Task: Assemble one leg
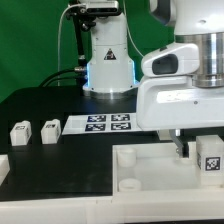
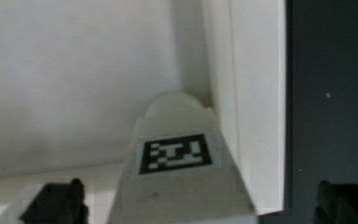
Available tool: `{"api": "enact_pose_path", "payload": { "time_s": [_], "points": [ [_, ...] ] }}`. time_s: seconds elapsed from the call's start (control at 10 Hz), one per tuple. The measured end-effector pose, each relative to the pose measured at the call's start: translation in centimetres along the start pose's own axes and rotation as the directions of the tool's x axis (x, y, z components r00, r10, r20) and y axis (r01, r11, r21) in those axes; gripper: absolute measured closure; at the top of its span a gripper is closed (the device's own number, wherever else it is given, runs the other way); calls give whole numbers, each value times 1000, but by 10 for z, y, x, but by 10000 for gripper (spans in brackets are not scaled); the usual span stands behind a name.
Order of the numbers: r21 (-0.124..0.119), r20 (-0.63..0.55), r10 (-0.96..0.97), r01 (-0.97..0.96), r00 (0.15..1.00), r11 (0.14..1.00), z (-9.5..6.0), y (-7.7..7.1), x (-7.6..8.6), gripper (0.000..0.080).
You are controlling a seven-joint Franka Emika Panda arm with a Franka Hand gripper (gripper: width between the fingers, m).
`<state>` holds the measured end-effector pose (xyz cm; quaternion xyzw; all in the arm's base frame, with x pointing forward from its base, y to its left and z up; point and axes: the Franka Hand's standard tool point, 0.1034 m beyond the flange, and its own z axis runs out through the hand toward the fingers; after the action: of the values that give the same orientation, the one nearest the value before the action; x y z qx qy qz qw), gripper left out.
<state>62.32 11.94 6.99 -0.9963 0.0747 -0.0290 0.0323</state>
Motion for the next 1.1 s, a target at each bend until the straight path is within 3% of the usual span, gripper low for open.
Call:
{"api": "enact_pose_path", "payload": {
  "time_s": [0.2, 0.3, 0.5, 0.6, 0.8, 1.0, 1.1],
  "points": [
    [0, 0, 29, -29, 1000, 1000, 0, 0, 0, 415],
    [0, 0, 78, -78, 997, 997, 0, 0, 0, 506],
    [3, 0, 274, -274, 962, 962, 0, -1, 1, 506],
    [-4, 3, 468, -468, 884, 884, -2, -1, 2, 505],
    [3, 24, 840, -840, 542, 542, 0, 2, 5, 505],
    [6, 69, 970, -972, 233, 233, 2, 3, 4, 505],
    [1, 72, 985, -988, 154, 154, 2, 3, 4, 505]
  ]
}}
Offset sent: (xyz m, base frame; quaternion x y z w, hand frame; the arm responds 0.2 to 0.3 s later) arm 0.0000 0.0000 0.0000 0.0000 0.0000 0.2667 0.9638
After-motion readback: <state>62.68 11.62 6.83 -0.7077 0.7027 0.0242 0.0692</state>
